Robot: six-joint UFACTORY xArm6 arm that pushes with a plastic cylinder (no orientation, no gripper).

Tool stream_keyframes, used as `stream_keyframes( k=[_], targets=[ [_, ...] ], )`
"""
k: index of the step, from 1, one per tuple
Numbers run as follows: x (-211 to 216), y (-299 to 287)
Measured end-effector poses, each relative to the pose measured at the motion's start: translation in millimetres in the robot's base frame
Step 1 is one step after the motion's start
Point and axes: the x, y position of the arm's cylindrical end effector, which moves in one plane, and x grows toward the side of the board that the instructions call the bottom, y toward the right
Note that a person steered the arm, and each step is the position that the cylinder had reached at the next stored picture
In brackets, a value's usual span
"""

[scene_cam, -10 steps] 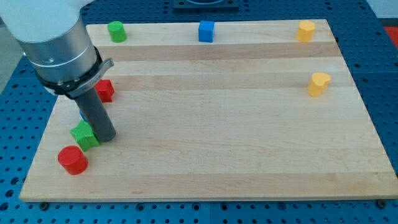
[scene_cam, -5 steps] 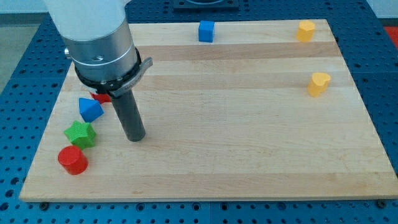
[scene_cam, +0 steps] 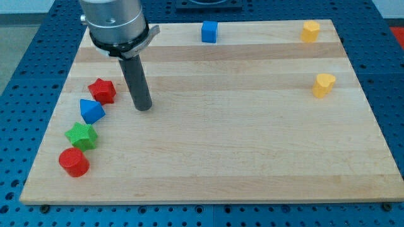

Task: Point at red star

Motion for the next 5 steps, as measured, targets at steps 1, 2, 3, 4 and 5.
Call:
stream_keyframes(
  k=[1, 2, 3, 4, 5],
  targets=[
    [-4, 0],
    [-4, 0],
    [-4, -8],
    [-7, -24],
    [-14, -31]
  ],
)
